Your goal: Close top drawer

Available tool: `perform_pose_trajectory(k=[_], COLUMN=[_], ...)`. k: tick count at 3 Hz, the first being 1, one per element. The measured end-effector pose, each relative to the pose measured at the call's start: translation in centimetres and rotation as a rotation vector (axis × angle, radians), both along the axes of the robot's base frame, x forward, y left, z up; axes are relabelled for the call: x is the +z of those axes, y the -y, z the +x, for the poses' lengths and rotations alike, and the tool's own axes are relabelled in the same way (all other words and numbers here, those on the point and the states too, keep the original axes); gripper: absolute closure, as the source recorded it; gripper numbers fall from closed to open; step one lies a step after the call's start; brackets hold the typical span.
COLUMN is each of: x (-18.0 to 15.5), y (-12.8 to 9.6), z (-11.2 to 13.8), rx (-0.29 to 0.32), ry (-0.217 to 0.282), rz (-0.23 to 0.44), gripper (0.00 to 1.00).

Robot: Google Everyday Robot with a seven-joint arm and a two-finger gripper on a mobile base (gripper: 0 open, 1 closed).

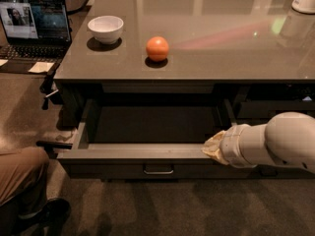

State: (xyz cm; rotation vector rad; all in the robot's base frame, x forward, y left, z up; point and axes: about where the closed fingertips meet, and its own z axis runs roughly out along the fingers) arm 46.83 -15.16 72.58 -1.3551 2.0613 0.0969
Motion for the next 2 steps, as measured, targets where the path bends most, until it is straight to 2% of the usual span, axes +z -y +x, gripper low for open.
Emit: perform_pose_trajectory(k=[1,2], x=[-0.7,-2.6], y=[0.9,0.4], z=[-0.9,-1.6], rx=[0.002,0.070], ry=[-0.044,-0.124], rz=[-0.008,-0.032], gripper=[1.00,1.00])
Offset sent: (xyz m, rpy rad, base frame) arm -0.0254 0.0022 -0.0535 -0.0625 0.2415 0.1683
